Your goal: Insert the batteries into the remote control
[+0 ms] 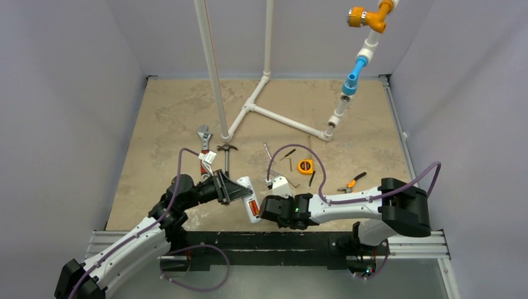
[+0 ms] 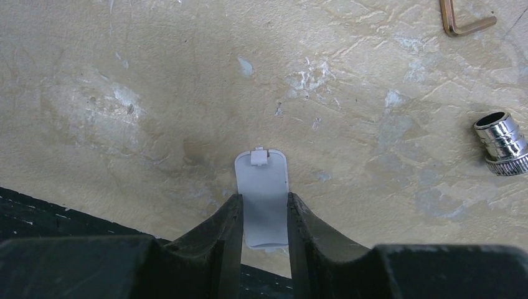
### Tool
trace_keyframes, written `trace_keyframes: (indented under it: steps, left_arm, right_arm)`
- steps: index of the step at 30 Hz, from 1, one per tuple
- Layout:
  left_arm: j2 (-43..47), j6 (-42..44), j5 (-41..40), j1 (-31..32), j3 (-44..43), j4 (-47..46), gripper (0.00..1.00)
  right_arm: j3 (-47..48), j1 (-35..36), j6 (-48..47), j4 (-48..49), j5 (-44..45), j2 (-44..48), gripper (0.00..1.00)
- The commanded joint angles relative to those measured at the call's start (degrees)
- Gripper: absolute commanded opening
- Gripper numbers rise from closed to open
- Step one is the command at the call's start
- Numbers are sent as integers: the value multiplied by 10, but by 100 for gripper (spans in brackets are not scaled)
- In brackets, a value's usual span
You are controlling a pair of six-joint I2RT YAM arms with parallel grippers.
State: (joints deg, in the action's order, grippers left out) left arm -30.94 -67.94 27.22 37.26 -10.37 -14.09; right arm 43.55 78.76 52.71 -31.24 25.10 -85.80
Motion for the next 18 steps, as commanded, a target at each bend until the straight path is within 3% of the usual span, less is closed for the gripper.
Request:
trace_keyframes:
  steps: [1, 18]
  left_arm:
    - [4, -2, 3, -2, 7, -40, 0]
    - [-1, -2, 6, -1, 4, -44, 0]
  right_arm:
    - [-42, 5, 26, -56, -23, -39, 13]
    - [-12, -20, 5, -56, 57, 114, 15]
